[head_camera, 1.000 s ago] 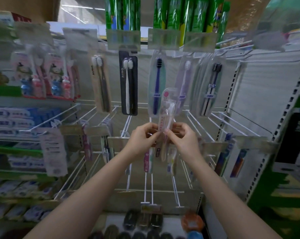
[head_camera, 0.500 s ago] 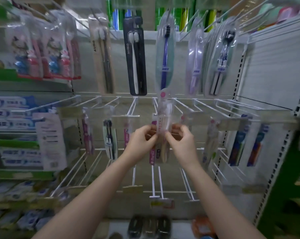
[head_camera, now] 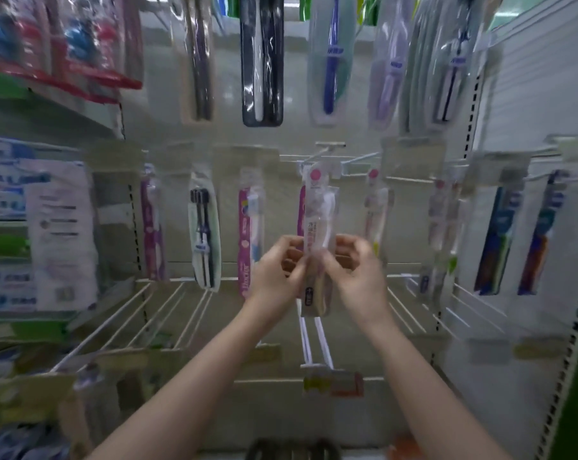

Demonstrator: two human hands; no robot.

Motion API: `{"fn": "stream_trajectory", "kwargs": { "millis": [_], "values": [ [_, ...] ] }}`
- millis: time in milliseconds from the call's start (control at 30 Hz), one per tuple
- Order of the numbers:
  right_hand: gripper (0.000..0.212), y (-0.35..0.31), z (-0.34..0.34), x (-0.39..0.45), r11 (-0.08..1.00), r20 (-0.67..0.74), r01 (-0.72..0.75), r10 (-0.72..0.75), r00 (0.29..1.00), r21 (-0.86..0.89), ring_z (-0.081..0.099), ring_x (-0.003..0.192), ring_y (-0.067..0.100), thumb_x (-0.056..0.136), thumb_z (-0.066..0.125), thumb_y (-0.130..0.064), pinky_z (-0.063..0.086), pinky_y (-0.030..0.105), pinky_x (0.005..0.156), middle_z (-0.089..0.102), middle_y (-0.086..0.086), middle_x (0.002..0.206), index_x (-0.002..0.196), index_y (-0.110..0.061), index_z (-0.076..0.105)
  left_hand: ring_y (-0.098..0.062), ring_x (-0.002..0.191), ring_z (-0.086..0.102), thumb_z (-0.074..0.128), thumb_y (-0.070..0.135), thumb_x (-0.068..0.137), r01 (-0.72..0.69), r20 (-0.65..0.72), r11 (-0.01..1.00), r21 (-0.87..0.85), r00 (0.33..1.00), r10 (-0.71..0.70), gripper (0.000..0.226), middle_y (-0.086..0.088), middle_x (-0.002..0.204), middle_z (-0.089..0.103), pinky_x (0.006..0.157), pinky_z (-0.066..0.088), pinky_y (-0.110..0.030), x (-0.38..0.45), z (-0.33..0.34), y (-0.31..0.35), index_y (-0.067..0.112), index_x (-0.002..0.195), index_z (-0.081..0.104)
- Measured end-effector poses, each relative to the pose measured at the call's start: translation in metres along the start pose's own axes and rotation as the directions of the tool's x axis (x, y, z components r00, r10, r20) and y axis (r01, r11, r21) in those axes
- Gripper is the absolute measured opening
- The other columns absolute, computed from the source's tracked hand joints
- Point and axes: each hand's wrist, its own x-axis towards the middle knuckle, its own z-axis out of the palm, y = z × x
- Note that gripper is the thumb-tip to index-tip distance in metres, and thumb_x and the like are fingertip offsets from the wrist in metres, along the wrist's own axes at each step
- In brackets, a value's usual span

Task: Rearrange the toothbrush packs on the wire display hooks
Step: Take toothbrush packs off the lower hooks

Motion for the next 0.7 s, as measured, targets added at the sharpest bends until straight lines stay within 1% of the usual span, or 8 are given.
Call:
{"fn": "stream_trajectory", "kwargs": {
  "millis": [100,200,267,333,433,533,633,700],
  "values": [
    [0.021,0.017,0.004,-0.002,1.000,-0.027,0.001,-0.002,1.000,-0.017,0.065,0.079,-0.002,0.082,0.072,-0.022,0.054,0.017,0.074,0.067,-0.011,0.088,0.096,-0.025,0.057,-0.012,0.082,0.067,0.060,0.016,0.090,-0.056,0.005,0.998,-0.015,0.998,0.056,0.016,0.004,0.090,0.068,0.073,0.059,-0.036,-0.008,0.008,-0.019,0.024,0.103,0.057],
    [0.021,0.034,0.009,-0.005,0.998,-0.055,0.050,-0.052,0.997,-0.035,0.066,0.078,0.003,0.081,0.073,-0.024,0.055,0.023,0.075,0.066,-0.013,0.084,0.086,-0.032,0.054,-0.008,0.081,0.068,0.061,0.018,0.091,-0.102,-0.012,0.993,-0.056,0.995,0.102,0.014,0.006,0.089,0.068,0.072,0.059,-0.034,-0.014,0.012,-0.032,0.022,0.104,0.059],
    [0.020,0.042,0.011,-0.009,0.995,-0.058,0.098,-0.100,0.993,-0.028,0.066,0.077,0.000,0.082,0.072,-0.025,0.054,0.019,0.072,0.066,-0.012,0.083,0.086,-0.032,0.054,-0.009,0.082,0.068,0.060,0.018,0.091,-0.095,-0.022,0.990,-0.109,0.995,0.093,0.013,0.005,0.089,0.069,0.071,0.060,-0.032,-0.016,0.014,-0.039,0.022,0.103,0.060],
    [0.018,0.048,0.013,-0.013,0.990,-0.052,0.139,-0.139,0.989,0.002,0.064,0.075,-0.007,0.083,0.070,-0.025,0.050,0.011,0.068,0.065,-0.015,0.083,0.094,-0.027,0.056,-0.012,0.083,0.069,0.060,0.015,0.091,-0.081,-0.039,0.985,-0.150,0.996,0.076,0.013,0.002,0.090,0.069,0.071,0.060,-0.032,-0.015,0.016,-0.045,0.021,0.103,0.060],
    [0.037,0.052,0.014,-0.019,0.982,-0.026,0.183,-0.182,0.983,0.053,0.064,0.075,-0.012,0.086,0.067,-0.021,0.049,0.007,0.065,0.064,-0.018,0.086,0.121,-0.017,0.055,-0.014,0.081,0.070,0.060,0.011,0.091,-0.109,-0.069,0.974,-0.200,0.993,0.097,0.014,-0.001,0.088,0.070,0.070,0.060,-0.031,-0.013,0.017,-0.049,0.020,0.102,0.060],
    [0.053,0.059,0.017,-0.027,0.974,0.039,0.177,-0.184,0.982,0.139,0.066,0.075,-0.008,0.088,0.064,-0.013,0.051,0.010,0.064,0.066,-0.014,0.087,0.137,-0.018,0.044,-0.015,0.081,0.070,0.062,0.010,0.090,-0.137,-0.092,0.967,-0.216,0.989,0.120,0.015,-0.002,0.089,0.071,0.070,0.060,-0.033,-0.012,0.014,-0.053,0.023,0.099,0.061],
    [0.061,0.061,0.019,-0.034,0.973,0.083,0.152,-0.168,0.982,0.171,0.068,0.080,-0.002,0.088,0.063,-0.008,0.054,0.014,0.069,0.069,-0.011,0.087,0.141,-0.022,0.038,-0.018,0.081,0.071,0.063,0.011,0.089,-0.129,-0.095,0.967,-0.219,0.989,0.110,0.015,-0.004,0.089,0.072,0.071,0.060,-0.038,-0.013,0.011,-0.057,0.019,0.103,0.064],
    [0.063,0.061,0.019,-0.034,0.971,0.114,0.114,-0.140,0.984,0.209,0.070,0.089,0.007,0.087,0.063,-0.005,0.057,0.022,0.076,0.072,-0.004,0.093,0.142,-0.024,0.037,-0.018,0.080,0.071,0.064,0.013,0.089,-0.117,-0.085,0.970,-0.212,0.991,0.100,0.018,-0.004,0.089,0.073,0.070,0.060,-0.038,-0.015,0.007,-0.057,0.017,0.106,0.065]
  ]
}}
